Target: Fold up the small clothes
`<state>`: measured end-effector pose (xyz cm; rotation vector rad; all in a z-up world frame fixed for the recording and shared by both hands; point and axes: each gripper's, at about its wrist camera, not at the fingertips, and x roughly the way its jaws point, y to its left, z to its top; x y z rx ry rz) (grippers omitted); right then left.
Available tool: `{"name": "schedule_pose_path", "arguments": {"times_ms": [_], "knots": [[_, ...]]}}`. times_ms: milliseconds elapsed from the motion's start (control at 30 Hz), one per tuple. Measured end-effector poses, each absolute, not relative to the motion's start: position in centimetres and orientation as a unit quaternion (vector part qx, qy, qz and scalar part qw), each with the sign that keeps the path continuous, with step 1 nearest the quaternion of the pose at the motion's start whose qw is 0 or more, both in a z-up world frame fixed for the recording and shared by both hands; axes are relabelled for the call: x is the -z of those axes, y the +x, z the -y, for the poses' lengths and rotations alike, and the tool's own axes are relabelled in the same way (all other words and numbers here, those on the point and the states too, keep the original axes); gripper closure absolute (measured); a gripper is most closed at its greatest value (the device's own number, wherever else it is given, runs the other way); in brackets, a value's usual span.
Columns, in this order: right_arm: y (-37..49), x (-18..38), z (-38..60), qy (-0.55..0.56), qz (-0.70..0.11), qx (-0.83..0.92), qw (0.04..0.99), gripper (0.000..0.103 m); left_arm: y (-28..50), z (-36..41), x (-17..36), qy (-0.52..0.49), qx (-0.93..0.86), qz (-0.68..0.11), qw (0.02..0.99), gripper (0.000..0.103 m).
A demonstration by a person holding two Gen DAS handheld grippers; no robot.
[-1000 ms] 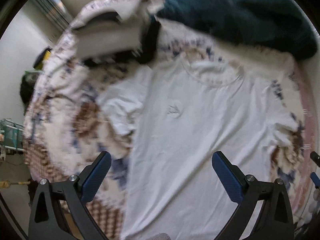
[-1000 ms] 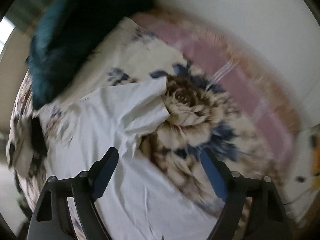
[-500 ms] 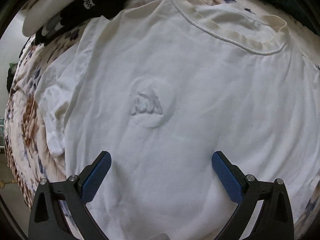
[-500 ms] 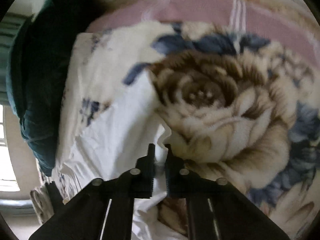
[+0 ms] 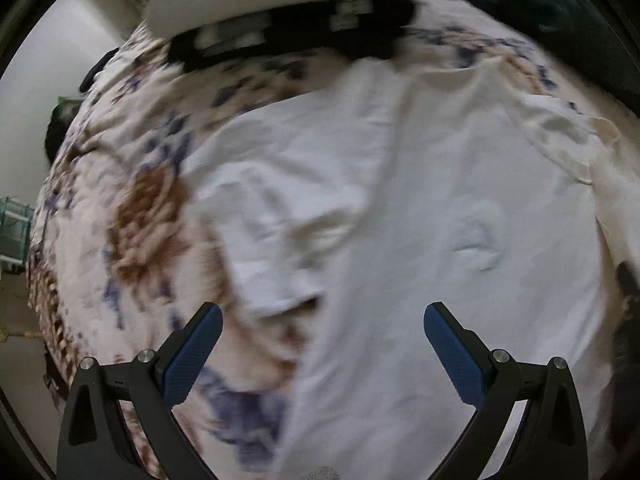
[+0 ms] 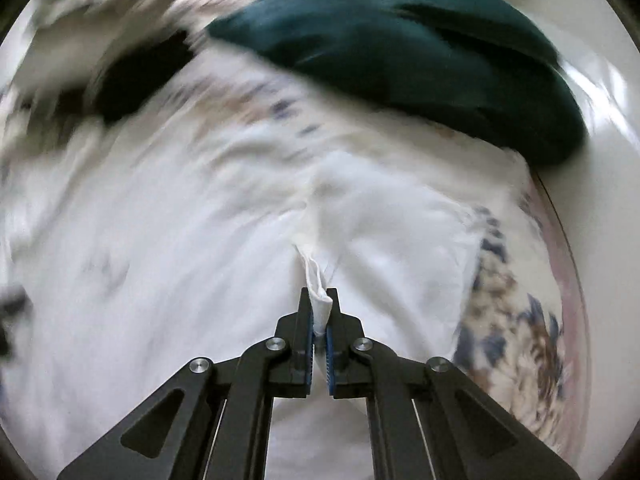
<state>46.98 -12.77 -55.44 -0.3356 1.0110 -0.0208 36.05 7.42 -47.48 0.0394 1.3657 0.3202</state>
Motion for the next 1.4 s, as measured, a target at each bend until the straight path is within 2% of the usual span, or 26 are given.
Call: {"name": "schedule_pose_path", "arguments": {"times_ms": [100, 167, 233, 300, 433, 633, 800, 867, 900, 933, 967, 1000, 1233, 1400], "knots": [[45.6, 59.3, 10.2, -0.221, -0.541, -0.005, 0.811, 0.094, 34.8, -10.2, 48.6, 0.004, -0.167, -0.634, 0.755, 0.0], [43.9, 59.4, 9.9, -0.216, -0.55, -0.022, 0.806, 0.087, 33.4, -12.5, 48.8, -0.013, -0.186, -0.636, 0.749, 0.0], [41.8, 58.5, 10.0, -0.192, -0.56, -0.072, 0.802, 0.066, 34.9, -12.6, 49.4, -0.036, -0.2, -0.639, 0.742, 0.0], [40.0, 57.7, 10.0, -0.163, -0.574, -0.116, 0.794, 0.054, 33.8, -14.9, 49.7, -0.063, -0.219, -0.64, 0.734, 0.0], [38.0, 56.6, 12.1, -0.097, -0.599, -0.105, 0.788, 0.054, 34.7, -19.9, 52.0, -0.197, -0.216, -0.638, 0.713, 0.0], [38.2, 56.5, 17.2, -0.008, -0.608, 0.002, 0.794, 0.054, 34.2, -24.8, 55.1, -0.463, -0.175, -0.564, 0.661, 0.0], [38.3, 56.3, 20.1, 0.073, -0.608, 0.063, 0.788, 0.054, 34.7, -22.9, 56.8, -0.494, -0.161, -0.574, 0.633, 0.002], [38.5, 56.1, 20.5, 0.083, -0.607, 0.066, 0.788, 0.054, 35.2, -22.0, 57.1, -0.484, -0.166, -0.584, 0.63, 0.016], [38.2, 56.0, 20.5, 0.083, -0.606, 0.063, 0.789, 0.054, 35.3, -20.7, 56.8, -0.479, -0.171, -0.586, 0.631, 0.031], [38.2, 55.9, 20.5, 0.082, -0.605, 0.061, 0.79, 0.054, 35.3, -20.7, 56.9, -0.472, -0.176, -0.588, 0.632, 0.057], [38.0, 55.8, 20.3, 0.077, -0.604, 0.058, 0.791, 0.054, 35.4, -20.5, 56.9, -0.47, -0.175, -0.588, 0.634, 0.075], [37.9, 55.7, 20.2, 0.072, -0.604, 0.056, 0.792, 0.054, 35.6, -18.5, 56.2, -0.472, -0.165, -0.588, 0.636, 0.099], [38.5, 55.0, 19.0, 0.081, -0.606, 0.064, 0.789, 0.054, 36.6, -20.4, 52.5, -0.426, -0.163, -0.536, 0.71, 0.101], [39.0, 55.3, 19.1, 0.088, -0.612, 0.063, 0.784, 0.054, 34.8, -23.7, 53.0, -0.446, -0.184, -0.526, 0.701, 0.099]]}}
